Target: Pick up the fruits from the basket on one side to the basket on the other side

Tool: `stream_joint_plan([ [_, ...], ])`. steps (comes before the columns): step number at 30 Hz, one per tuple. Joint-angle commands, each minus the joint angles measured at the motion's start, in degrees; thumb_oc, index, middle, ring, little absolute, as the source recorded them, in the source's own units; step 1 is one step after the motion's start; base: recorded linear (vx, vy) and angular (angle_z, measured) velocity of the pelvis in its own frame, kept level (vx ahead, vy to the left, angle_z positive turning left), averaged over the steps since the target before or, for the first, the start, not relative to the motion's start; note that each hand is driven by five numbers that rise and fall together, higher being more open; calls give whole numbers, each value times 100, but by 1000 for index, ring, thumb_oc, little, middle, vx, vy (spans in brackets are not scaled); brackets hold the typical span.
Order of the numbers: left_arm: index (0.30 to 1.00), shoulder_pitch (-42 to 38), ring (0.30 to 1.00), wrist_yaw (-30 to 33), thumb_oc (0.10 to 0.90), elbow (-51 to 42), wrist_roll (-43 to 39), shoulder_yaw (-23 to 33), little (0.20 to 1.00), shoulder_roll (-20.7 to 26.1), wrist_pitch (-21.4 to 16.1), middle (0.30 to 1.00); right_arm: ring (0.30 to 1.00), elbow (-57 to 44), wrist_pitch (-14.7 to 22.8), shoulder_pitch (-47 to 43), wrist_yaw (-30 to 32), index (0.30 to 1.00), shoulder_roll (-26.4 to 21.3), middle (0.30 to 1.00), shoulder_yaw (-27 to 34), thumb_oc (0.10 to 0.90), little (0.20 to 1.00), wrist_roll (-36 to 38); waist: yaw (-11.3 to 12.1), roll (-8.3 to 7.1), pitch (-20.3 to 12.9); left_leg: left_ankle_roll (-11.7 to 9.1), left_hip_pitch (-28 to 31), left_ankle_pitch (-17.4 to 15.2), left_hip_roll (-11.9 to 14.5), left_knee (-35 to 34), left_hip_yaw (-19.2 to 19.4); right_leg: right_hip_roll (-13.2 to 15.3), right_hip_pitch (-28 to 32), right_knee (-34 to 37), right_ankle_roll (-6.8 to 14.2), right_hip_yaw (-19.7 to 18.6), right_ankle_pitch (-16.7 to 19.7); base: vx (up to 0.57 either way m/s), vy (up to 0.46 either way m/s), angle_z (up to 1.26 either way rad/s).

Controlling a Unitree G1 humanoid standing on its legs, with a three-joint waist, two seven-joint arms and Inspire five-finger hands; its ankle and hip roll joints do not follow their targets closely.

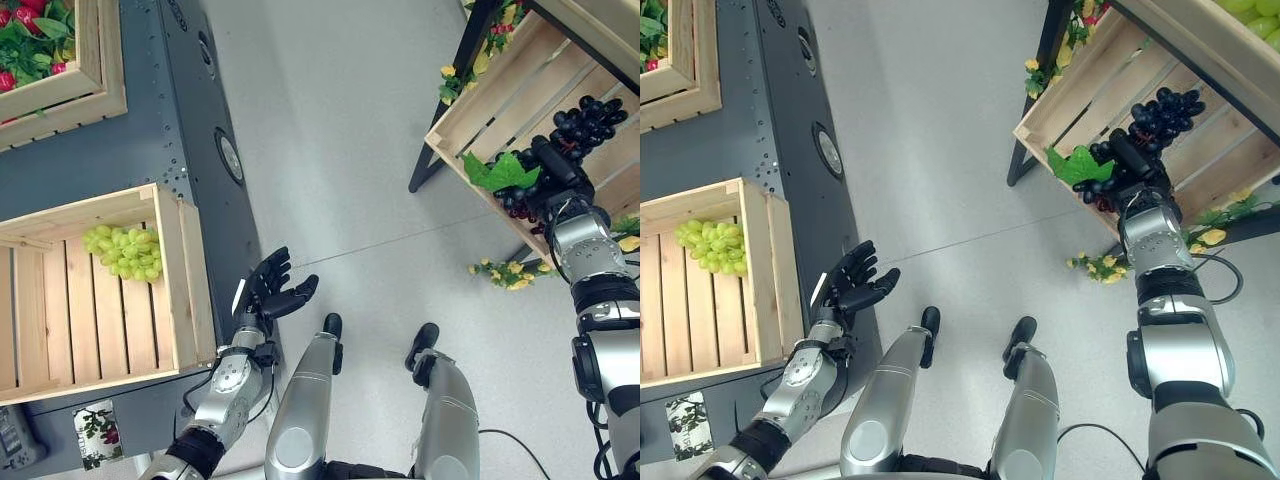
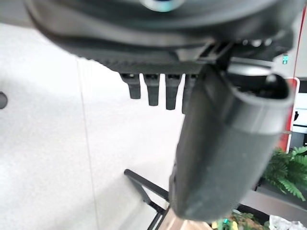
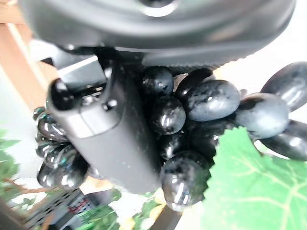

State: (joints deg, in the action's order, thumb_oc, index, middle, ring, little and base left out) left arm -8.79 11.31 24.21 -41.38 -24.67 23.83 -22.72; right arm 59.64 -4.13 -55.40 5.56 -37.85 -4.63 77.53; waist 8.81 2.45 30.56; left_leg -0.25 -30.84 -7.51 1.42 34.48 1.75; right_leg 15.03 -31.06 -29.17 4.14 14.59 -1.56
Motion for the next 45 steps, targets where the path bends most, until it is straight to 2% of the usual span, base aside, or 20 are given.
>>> stream_joint_plan([
  [1,900,-6,900,-57,800,-697,43,13,900,130,-582,900,300,-43,276,-917,-205,300,-928,300,107,400,300,238,23,174,-77,168,-8,10,-230,39,113,-187,270,-836,-363,19,-468,8,-34,0],
  [4,900,-21,900,-35,800,-753,-24,13,900,172,-529,900,300,64,326,-964,-174,300,-941,300,149,400,300,199,14,212,-77,161,-34,16,-223,35,124,-178,212,-896,-372,27,-505,2,-10,0],
  [6,900,-5,900,-31,800,-776,-24,5,900,170,-482,900,834,141,312,-999,-163,834,-961,834,155,756,834,95,2,236,-77,146,-31,29,-228,14,118,-192,199,-906,-377,14,-517,0,-3,2],
  [7,900,1,900,-48,800,-786,-42,-8,900,172,-475,900,900,170,286,-1027,-21,900,-983,900,148,800,900,-16,-5,248,-77,131,-24,36,-227,-10,122,-195,200,-898,-384,12,-530,-5,3,4],
  [12,900,48,900,-60,800,-877,-16,-39,900,167,-500,900,900,317,85,-1013,434,900,-1137,900,165,800,900,-164,-27,225,-77,125,60,37,-198,-67,153,-224,264,-841,-407,19,-535,-2,0,1],
  [14,900,28,900,21,800,-954,6,-97,900,167,-501,900,900,438,163,-1043,868,900,-1206,900,221,800,900,-132,-35,209,-77,124,109,31,-165,-84,167,-238,307,-825,-411,18,-538,0,0,0],
  [18,900,-33,900,140,800,-982,14,-187,900,167,-496,900,900,564,273,-1201,1130,900,-1282,900,253,800,900,-21,-56,197,-77,110,189,30,-129,-109,189,-271,392,-788,-419,9,-545,7,4,-1],
  [22,900,-45,900,224,800,-998,17,-249,900,160,-473,900,900,576,505,-1332,1437,900,-1333,900,272,800,900,187,-71,194,-77,96,245,15,-113,-108,195,-269,444,-789,-428,2,-560,18,19,-6],
  [29,900,14,900,234,800,-1057,-35,-349,900,174,-530,900,900,286,1524,-1454,1748,900,-1322,900,392,800,900,787,-100,207,-77,82,364,-19,-111,-141,223,-260,555,-748,-437,-18,-582,1,9,0],
  [31,900,8,900,239,800,-1046,-48,-388,900,172,-543,900,900,241,1679,-1443,1833,900,-1272,900,464,800,900,882,-104,212,-77,82,399,-38,-105,-131,228,-248,596,-747,-440,-17,-591,0,0,0],
  [37,900,-24,900,306,800,-1075,-60,-489,900,160,-563,900,900,272,1757,-1522,2106,900,-1215,900,447,800,900,847,-110,231,-77,79,470,-44,-107,-167,255,-240,668,-688,-442,-6,-586,0,0,0],
  [45,900,-41,900,318,800,-1049,-32,-506,900,102,-608,900,900,436,1168,-1550,1770,900,-1231,900,267,800,900,354,-123,219,-77,59,614,-23,-90,-250,305,-243,794,-595,-464,0,-578,-1,4,0],
])
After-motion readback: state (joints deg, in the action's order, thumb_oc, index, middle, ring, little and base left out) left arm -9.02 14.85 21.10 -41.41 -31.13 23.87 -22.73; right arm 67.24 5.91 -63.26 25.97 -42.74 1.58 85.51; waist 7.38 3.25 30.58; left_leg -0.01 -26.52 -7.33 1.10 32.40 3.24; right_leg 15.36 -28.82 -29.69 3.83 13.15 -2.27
